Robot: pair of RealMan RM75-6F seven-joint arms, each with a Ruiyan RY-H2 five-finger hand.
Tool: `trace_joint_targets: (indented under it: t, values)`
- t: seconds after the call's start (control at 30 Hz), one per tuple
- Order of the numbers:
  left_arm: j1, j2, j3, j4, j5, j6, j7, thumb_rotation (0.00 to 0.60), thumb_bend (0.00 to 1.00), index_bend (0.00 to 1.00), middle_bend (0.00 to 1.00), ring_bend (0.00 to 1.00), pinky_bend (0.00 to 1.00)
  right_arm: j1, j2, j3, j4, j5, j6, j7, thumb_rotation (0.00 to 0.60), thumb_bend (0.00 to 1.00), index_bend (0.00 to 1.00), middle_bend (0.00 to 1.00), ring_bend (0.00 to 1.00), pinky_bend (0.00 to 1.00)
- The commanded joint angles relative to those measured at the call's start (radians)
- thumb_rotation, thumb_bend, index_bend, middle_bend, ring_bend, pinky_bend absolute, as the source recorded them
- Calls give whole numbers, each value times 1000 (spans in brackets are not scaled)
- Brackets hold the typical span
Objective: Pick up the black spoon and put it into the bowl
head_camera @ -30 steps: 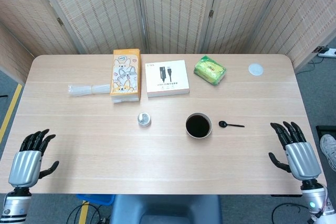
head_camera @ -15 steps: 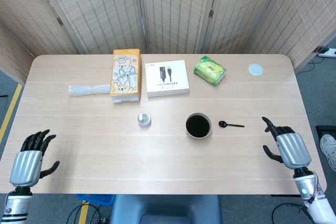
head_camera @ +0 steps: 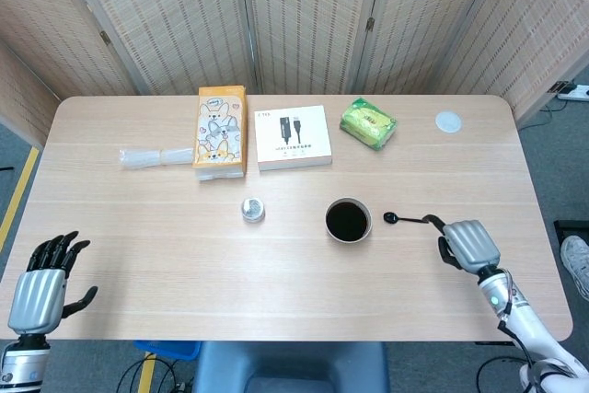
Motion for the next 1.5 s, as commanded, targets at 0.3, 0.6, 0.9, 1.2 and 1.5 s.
trace_joint_targets:
  t: [0.3,0.6,0.9,1.2,1.5]
  values:
    - [1,-1,1,5,2,-2,-3,600,267,229,134,130,150,107,-111,17,147,106,-152,-28,600,845,239,978,1000,1000]
    - [1,0,-2,3,2,-2,-1,600,267,229,134,131,150,182,-193,26,251,131,-238,-18,600,845,239,978,1000,1000]
    - [7,4,-2,4,-4,1,-3,600,267,229,134,130,150,227,-252,16,315,127,-283,-6,600,845,239,978,1000,1000]
    - [8,2,-2,11,-6,-2,-8,600,267,229,134,130,150,246,-272,0,331,123,-295,-9,600,844,239,978,1000,1000]
    - [10,-4,0,18,-7,-3,-11,600,267,227,134,130,150,235,-256,-30,306,119,-284,-25,600,844,239,978,1000,1000]
